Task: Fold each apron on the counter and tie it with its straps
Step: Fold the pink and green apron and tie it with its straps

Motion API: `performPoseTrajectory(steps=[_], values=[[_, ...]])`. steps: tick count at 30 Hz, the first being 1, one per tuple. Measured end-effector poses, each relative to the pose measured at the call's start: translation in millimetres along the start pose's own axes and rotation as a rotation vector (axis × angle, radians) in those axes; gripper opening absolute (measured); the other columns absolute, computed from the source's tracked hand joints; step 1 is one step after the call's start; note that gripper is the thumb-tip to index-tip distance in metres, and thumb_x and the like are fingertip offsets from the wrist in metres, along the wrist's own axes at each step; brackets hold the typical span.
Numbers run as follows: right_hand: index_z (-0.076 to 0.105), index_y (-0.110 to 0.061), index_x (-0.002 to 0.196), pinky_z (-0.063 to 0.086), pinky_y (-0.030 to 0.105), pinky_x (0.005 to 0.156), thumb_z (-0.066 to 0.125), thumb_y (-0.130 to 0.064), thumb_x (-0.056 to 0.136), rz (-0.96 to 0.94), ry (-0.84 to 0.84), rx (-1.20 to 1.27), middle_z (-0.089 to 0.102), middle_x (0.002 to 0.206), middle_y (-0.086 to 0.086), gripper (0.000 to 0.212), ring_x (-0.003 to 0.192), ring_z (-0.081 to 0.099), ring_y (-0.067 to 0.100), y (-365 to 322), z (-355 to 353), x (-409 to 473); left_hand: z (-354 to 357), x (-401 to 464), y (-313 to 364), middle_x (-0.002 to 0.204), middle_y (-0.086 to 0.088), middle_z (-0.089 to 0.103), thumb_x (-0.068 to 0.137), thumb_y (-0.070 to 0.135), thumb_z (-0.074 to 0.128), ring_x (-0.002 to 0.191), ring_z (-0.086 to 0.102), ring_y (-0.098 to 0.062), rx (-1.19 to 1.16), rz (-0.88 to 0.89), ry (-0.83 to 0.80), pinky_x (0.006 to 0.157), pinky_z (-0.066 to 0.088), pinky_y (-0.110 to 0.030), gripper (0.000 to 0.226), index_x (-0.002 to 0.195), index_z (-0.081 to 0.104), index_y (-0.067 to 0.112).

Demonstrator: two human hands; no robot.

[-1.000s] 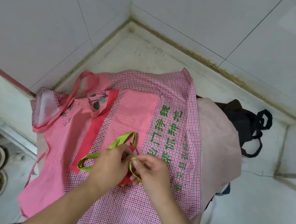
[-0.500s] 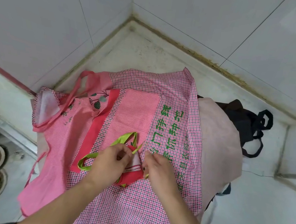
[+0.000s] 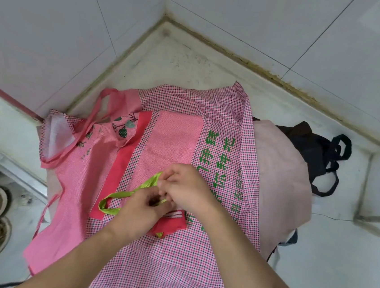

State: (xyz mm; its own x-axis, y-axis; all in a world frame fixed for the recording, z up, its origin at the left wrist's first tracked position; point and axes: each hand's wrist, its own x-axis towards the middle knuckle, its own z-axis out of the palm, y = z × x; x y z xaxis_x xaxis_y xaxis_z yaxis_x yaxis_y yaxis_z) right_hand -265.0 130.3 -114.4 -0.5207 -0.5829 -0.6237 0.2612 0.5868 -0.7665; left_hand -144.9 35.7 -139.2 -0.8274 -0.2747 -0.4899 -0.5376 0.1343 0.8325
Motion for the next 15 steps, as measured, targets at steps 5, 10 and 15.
performPoseTrajectory(steps=[5, 10, 15], values=[[0.073, -0.012, 0.113, 0.056, 0.033, 0.068, 0.053, -0.013, 0.105, -0.095, 0.176, 0.258, 0.077, 0.104, 0.005, 0.021, 0.083, 0.073, 0.018, 11.0, -18.8, -8.5, 0.7, 2.3, -2.1, 0.078, -0.008, 0.077, 0.103, 0.019, 0.065, 0.077, 0.072, -0.029, -0.088, -0.116, 0.079, 0.078, 0.057, -0.048, 0.024, 0.082, 0.076, 0.015], [0.07, -0.038, 0.104, 0.057, 0.022, 0.08, 0.06, -0.018, 0.102, -0.083, 0.135, -0.054, 0.076, 0.102, -0.012, 0.022, 0.092, 0.072, 0.001, 34.1, -18.3, -19.3, 0.0, 3.6, 2.5, 0.076, -0.003, 0.077, 0.105, 0.016, 0.061, 0.069, 0.069, -0.009, -0.162, -0.164, 0.08, 0.071, 0.053, -0.027, 0.028, 0.083, 0.076, 0.007], [0.071, -0.029, 0.105, 0.061, 0.028, 0.072, 0.073, -0.018, 0.095, -0.041, 0.239, -0.033, 0.076, 0.095, -0.009, 0.014, 0.082, 0.073, 0.004, 44.0, -14.6, -24.4, -2.1, 4.1, 5.2, 0.083, -0.012, 0.078, 0.108, 0.02, 0.055, 0.074, 0.07, -0.018, -0.304, -0.221, 0.06, 0.074, 0.058, -0.03, 0.035, 0.083, 0.077, 0.007]])
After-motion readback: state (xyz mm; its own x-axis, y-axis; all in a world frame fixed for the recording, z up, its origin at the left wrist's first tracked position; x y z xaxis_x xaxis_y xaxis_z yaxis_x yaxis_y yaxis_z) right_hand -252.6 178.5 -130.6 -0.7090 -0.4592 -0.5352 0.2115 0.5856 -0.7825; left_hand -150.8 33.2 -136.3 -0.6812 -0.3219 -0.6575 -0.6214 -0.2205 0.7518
